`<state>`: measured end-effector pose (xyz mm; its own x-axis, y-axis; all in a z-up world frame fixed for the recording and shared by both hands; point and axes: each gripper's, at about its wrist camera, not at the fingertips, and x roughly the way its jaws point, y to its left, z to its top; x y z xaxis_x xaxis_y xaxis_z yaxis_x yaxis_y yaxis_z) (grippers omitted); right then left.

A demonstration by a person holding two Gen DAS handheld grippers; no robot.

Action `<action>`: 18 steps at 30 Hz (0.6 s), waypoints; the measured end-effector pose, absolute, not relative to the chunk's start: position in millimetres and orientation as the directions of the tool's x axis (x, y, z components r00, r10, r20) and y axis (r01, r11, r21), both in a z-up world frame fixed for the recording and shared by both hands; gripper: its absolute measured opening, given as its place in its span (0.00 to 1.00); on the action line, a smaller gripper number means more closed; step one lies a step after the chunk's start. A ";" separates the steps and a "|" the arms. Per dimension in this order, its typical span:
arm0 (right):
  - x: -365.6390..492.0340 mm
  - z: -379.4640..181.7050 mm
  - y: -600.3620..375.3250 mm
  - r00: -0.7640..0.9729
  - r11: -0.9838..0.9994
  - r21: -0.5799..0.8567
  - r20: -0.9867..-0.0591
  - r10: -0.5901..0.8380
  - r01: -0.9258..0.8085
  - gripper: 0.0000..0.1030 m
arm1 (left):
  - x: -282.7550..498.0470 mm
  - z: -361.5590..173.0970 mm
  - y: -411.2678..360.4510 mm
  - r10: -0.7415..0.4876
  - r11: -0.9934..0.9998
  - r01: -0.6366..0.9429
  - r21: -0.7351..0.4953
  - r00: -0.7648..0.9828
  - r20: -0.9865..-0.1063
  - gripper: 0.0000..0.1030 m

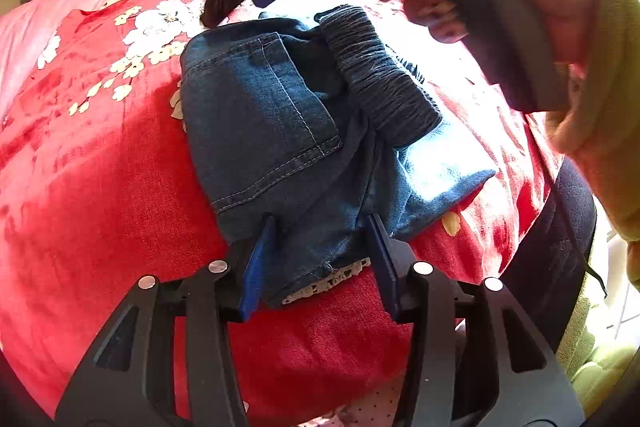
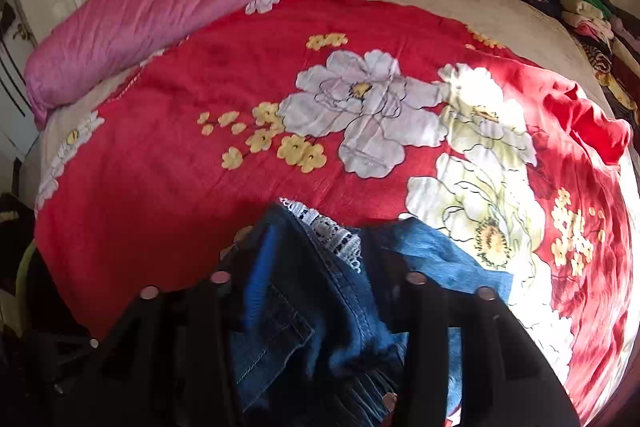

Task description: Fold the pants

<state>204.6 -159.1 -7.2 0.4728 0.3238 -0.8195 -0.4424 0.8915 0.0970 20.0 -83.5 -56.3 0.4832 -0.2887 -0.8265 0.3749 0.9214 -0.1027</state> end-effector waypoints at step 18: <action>116.7 63.9 -244.7 0.682 0.935 0.210 -0.640 0.353 -0.287 0.94 | 9.3 -44.1 -83.9 -0.309 0.921 0.367 -0.132 0.481 -0.821 0.54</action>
<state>116.7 -244.7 63.9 0.6824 0.3533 -0.6400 -0.2868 0.9346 0.2102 9.3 -83.9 -44.1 0.4808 -0.3091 -0.8205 0.3672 0.9208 -0.1317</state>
